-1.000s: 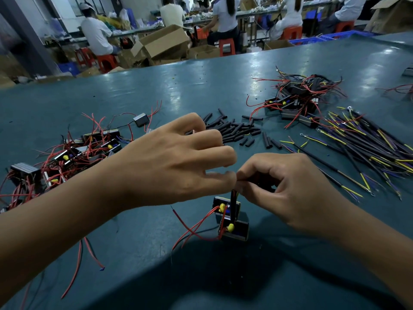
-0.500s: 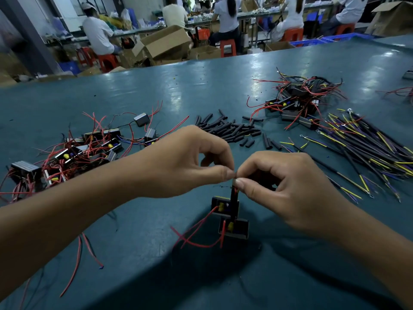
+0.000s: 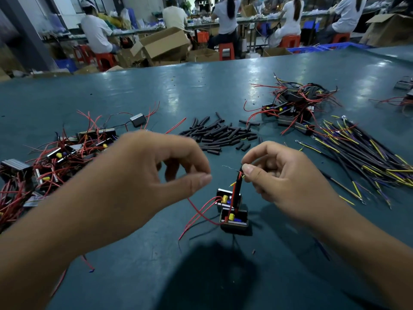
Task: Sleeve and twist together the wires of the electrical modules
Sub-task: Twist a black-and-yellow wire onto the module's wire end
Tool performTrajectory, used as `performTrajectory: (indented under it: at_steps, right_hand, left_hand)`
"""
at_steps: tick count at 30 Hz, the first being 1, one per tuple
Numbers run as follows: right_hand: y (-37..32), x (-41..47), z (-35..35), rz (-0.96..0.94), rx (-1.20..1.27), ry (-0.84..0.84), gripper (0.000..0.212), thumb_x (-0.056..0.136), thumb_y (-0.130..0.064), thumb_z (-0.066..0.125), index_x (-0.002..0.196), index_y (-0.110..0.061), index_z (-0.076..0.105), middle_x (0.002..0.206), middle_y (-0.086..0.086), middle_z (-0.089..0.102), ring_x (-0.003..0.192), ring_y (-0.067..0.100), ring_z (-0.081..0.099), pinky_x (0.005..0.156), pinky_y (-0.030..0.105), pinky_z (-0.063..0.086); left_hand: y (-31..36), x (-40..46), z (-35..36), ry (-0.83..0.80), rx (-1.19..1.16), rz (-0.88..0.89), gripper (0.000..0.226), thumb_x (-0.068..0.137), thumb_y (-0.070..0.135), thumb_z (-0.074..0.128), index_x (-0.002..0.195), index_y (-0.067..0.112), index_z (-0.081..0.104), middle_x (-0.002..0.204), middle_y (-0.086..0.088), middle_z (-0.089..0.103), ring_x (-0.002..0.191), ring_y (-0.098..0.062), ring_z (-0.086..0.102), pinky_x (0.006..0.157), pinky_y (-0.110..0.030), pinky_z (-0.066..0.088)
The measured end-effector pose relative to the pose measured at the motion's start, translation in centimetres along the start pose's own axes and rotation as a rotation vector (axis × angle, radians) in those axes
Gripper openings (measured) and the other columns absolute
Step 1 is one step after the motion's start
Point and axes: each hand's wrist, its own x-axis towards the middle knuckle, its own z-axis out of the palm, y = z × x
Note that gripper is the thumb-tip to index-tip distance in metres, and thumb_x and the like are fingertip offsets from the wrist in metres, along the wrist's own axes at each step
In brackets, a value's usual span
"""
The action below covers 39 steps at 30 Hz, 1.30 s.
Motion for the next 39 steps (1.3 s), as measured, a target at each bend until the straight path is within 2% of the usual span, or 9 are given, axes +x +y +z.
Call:
performTrajectory:
  at_steps: [4,7,11,15,19,22,25,34,39]
  right_hand:
    - [-0.4,-0.2,0.1,0.119,0.165,-0.048,0.009,0.095,-0.001,0.058,0.096,-0.009,0.063,0.066,0.003,0.062,0.053,0.008,0.051,0.045,0.018,0.040]
    - [-0.7,-0.2,0.0,0.128,0.149,-0.074,0.014,0.094,0.001,0.055,0.098,-0.009,0.064,0.063,0.005,0.061,0.055,0.014,0.049,0.047,0.021,0.040]
    - [-0.7,-0.2,-0.4,0.069,0.062,-0.113,0.015,0.094,0.000,0.058,0.097,-0.012,0.065,0.067,0.001,0.061,0.056,0.017,0.046,0.050,0.022,0.039]
    - [-0.7,-0.1,-0.9,-0.059,-0.086,-0.139,0.017,0.092,-0.004,0.064,0.098,-0.019,0.064,0.079,-0.004,0.066,0.064,0.009,0.058,0.059,0.019,0.046]
    - [-0.6,-0.1,-1.3,-0.201,-0.268,-0.101,0.021,0.092,-0.010,0.065,0.099,-0.029,0.060,0.086,-0.005,0.065,0.078,0.020,0.063,0.074,0.040,0.054]
    - [-0.5,-0.1,-1.2,-0.258,-0.321,-0.110,0.023,0.093,-0.007,0.063,0.097,-0.030,0.060,0.085,-0.008,0.065,0.073,0.015,0.062,0.068,0.028,0.051]
    - [-0.4,-0.1,-1.1,-0.264,-0.389,-0.099,0.023,0.093,-0.007,0.062,0.096,-0.029,0.067,0.087,-0.011,0.068,0.082,0.008,0.065,0.069,0.011,0.045]
    - [-0.4,-0.3,-0.7,-0.335,-0.524,-0.063,0.019,0.086,-0.015,0.075,0.099,-0.029,0.073,0.087,-0.012,0.065,0.083,0.003,0.060,0.073,0.007,0.040]
    - [-0.5,-0.2,-0.6,-0.386,-0.552,-0.063,0.021,0.087,-0.012,0.072,0.103,-0.025,0.072,0.089,-0.014,0.066,0.084,0.000,0.059,0.073,0.006,0.038]
  left_hand:
    - [1.1,1.0,1.3,-0.072,-0.120,-0.144,0.006,0.088,0.037,0.074,0.084,0.032,0.072,0.069,0.014,0.068,0.058,-0.005,0.061,0.058,-0.024,0.051]
    - [0.3,1.4,4.4,-0.137,-0.156,-0.267,0.010,0.087,0.038,0.073,0.085,0.029,0.075,0.061,0.021,0.065,0.054,0.002,0.056,0.054,-0.017,0.044]
    - [-0.1,0.6,7.8,0.053,-0.208,-0.264,0.013,0.086,0.038,0.076,0.082,0.026,0.077,0.051,0.031,0.055,0.044,0.010,0.047,0.045,-0.006,0.031]
    - [-0.6,0.6,9.8,0.189,-0.152,-0.252,0.005,0.088,0.031,0.076,0.083,0.030,0.074,0.070,0.021,0.068,0.049,0.004,0.050,0.048,-0.010,0.030]
    - [-1.5,0.5,10.0,0.187,-0.155,-0.194,0.010,0.087,0.036,0.071,0.085,0.026,0.069,0.071,0.022,0.065,0.047,-0.005,0.046,0.048,-0.011,0.030]
    - [-2.0,0.6,9.9,0.218,-0.153,-0.162,0.009,0.084,0.032,0.066,0.092,0.032,0.066,0.075,0.025,0.061,0.056,-0.003,0.051,0.055,-0.022,0.043]
    - [-2.5,0.6,9.8,0.212,-0.172,-0.097,0.012,0.088,0.020,0.066,0.097,0.024,0.073,0.087,0.013,0.067,0.077,-0.008,0.063,0.065,-0.037,0.053]
    - [-3.2,0.5,10.0,0.221,-0.176,-0.049,0.015,0.091,0.018,0.066,0.104,0.021,0.074,0.090,0.010,0.070,0.076,-0.014,0.063,0.067,-0.037,0.052]
    - [-2.3,0.4,10.4,0.318,-0.095,-0.038,0.021,0.091,0.041,0.064,0.097,0.021,0.068,0.080,0.015,0.063,0.068,-0.013,0.063,0.061,-0.038,0.052]
